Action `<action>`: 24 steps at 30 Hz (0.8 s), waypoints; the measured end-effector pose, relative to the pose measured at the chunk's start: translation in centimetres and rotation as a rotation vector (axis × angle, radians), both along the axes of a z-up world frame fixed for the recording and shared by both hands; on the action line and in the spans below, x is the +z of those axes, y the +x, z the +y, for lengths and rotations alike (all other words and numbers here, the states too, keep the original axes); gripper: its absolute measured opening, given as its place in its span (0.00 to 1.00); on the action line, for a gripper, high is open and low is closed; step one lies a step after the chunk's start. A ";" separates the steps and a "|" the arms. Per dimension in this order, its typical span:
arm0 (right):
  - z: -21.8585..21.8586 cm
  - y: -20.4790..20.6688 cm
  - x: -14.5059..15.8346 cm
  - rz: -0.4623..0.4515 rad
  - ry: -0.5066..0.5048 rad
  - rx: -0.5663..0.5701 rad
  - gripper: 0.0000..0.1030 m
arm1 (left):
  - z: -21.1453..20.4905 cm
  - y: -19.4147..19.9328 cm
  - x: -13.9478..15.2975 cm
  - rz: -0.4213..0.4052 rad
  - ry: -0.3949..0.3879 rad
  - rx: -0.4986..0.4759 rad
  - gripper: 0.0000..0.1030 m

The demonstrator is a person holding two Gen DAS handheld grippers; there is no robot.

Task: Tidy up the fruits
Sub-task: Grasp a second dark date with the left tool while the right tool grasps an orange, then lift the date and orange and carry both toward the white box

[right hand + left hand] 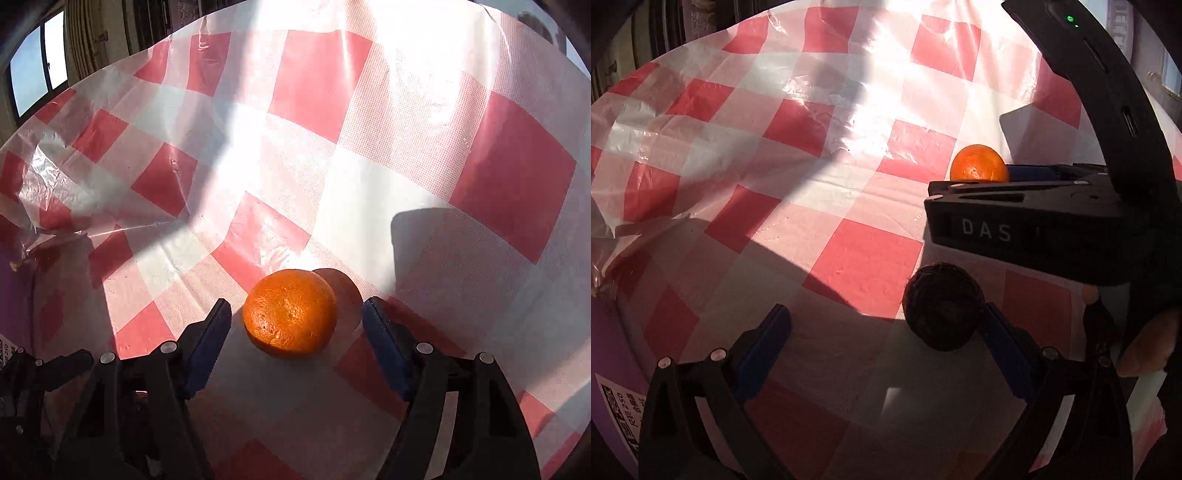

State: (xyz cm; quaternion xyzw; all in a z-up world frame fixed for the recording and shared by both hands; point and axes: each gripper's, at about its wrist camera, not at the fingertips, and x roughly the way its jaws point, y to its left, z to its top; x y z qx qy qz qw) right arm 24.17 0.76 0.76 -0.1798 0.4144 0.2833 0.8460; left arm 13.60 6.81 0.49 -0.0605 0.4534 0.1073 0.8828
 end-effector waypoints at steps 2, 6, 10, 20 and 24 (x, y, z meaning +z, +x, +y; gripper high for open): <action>-0.5 -0.5 0.3 -0.005 0.009 0.024 0.42 | -0.1 0.2 0.0 0.001 0.004 0.001 0.98; -4.7 -0.8 1.1 0.016 0.100 -0.098 0.42 | -0.3 0.8 0.1 0.000 0.014 -0.011 0.97; -8.8 -2.1 1.4 0.030 0.171 -0.188 0.42 | -1.6 0.7 0.7 -0.034 0.026 -0.076 0.67; -15.8 -9.5 0.8 0.078 0.271 -0.347 0.42 | -2.9 -1.0 1.0 -0.048 0.042 -0.111 0.37; -17.0 -13.6 0.6 0.086 0.294 -0.382 0.42 | -6.0 -4.1 1.0 -0.049 0.042 -0.159 0.37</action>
